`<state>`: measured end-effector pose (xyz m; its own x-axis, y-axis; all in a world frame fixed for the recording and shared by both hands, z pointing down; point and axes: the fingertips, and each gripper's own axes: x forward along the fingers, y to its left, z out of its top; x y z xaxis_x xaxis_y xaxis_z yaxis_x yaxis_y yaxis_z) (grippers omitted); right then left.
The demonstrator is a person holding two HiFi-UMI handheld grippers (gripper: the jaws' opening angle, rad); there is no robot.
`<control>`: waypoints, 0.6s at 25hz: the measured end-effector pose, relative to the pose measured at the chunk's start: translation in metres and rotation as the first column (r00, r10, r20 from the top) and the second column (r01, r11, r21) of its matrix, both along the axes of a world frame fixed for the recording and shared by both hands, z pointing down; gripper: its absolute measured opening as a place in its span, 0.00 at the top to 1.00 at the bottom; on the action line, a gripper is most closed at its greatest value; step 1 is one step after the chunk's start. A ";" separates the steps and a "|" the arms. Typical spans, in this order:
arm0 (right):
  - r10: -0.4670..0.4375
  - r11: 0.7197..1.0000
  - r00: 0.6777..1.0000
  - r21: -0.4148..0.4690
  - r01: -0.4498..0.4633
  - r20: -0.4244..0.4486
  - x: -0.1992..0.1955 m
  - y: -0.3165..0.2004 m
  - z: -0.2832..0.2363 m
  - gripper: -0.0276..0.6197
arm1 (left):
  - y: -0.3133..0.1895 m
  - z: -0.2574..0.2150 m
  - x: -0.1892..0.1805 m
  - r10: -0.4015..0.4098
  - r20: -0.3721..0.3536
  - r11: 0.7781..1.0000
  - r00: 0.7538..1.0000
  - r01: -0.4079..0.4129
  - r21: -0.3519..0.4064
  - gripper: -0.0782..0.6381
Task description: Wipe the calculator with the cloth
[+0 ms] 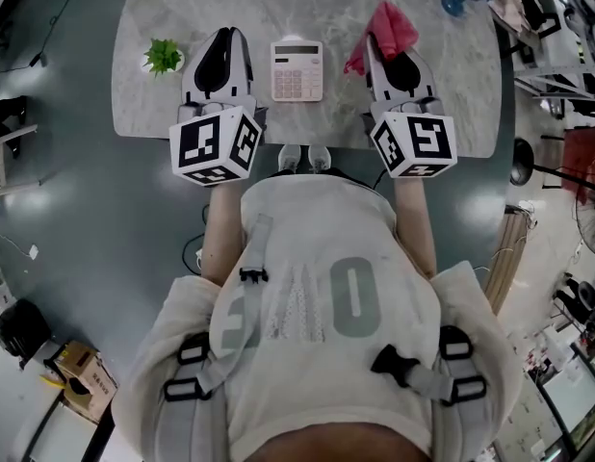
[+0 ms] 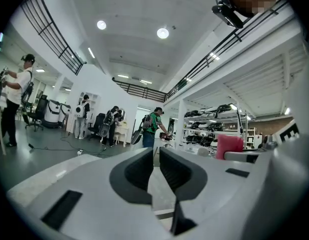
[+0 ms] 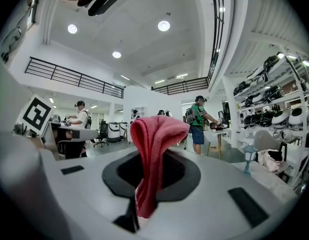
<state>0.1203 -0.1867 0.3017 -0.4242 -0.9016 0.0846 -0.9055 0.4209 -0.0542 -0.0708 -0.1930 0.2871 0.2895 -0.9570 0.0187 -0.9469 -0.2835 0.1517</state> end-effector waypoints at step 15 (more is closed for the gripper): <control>-0.009 0.999 1.000 -0.033 0.009 -0.014 -0.005 0.003 0.011 0.87 | -0.006 0.092 0.000 0.043 -0.021 0.957 0.999 -0.047 -0.288 0.63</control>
<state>0.1151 -0.1837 0.3124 -0.4308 -0.8944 0.1204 -0.9025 0.4272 -0.0555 -0.0711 -0.1994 0.3789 0.3344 -0.8976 0.2873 -0.9313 -0.2680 0.2468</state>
